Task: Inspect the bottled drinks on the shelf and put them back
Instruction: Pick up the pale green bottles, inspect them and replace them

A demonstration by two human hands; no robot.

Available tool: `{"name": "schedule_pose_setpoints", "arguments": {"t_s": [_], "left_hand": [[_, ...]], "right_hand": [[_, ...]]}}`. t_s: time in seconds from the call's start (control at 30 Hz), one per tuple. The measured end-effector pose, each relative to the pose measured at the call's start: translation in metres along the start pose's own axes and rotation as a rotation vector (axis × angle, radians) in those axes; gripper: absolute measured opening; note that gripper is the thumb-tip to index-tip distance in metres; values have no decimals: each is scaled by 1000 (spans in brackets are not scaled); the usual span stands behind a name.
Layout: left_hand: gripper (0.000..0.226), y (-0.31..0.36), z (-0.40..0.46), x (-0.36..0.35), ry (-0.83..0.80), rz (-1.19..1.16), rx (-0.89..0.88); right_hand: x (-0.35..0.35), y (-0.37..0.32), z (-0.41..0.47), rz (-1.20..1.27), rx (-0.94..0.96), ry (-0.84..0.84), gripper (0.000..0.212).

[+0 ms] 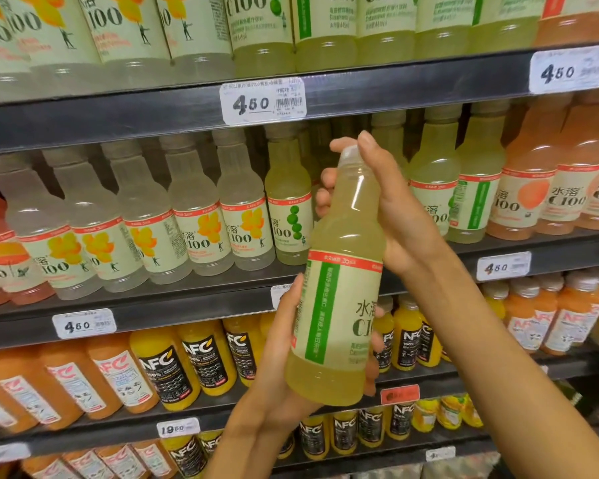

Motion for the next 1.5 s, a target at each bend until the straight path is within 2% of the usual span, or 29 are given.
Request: {"name": "schedule_pose_setpoints", "arguments": {"t_s": [0.1,0.2,0.23,0.3,0.4,0.47,0.53,0.67,0.73,0.83,0.93,1.03,1.13,1.23,1.3,1.5], "left_hand": [[78,-1,-1,5,54,123,-7],[73,3,-4,14,345,500,-159],[73,4,-5,13,393,548,-189],[72,4,-4,8,435,617,-227],[58,-4,-2,-2,462,751,-337],[54,-6,-4,-4,476,697,-360],[56,-3,-7,-3,442,532,-302],[79,3,-8,-14,173,206,-154],[81,5,-7,-18,90,99,-101],[79,8,-7,-21,53,121,-82],[73,12,-7,-23,69,197,-112],[67,12,-12,-28,17,95,-85],[63,11,-18,-35,-39,-36,-55],[66,13,-23,-42,-17,-113,-88],[70,15,-24,-44,6,-147,-121],[66,9,-24,-40,11,-185,-117]], "right_hand": [[-1,2,0,-25,37,54,18],[1,-1,-3,-185,58,184,17],[1,-2,-4,-248,83,227,16],[1,-2,-6,-341,143,288,15],[-1,0,-5,-375,130,315,20],[0,-3,-3,-373,95,261,25],[2,-6,-3,-357,69,180,28],[0,-7,-3,-236,10,63,35],[-4,-4,-4,-167,17,52,33],[-5,-3,-3,-97,52,77,18],[-4,-7,-1,-107,70,109,14],[0,-6,0,-99,-3,203,24],[7,3,-1,37,-165,274,33],[13,15,0,188,-335,295,40],[18,23,1,199,-416,342,43],[24,31,3,170,-423,365,48]]}}
Point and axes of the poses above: each hand's wrist, its own z-axis towards the middle knuckle, its own x-axis out of the back of the hand, y = z × x, the point moved 1 cm from there along z, towards the middle knuckle
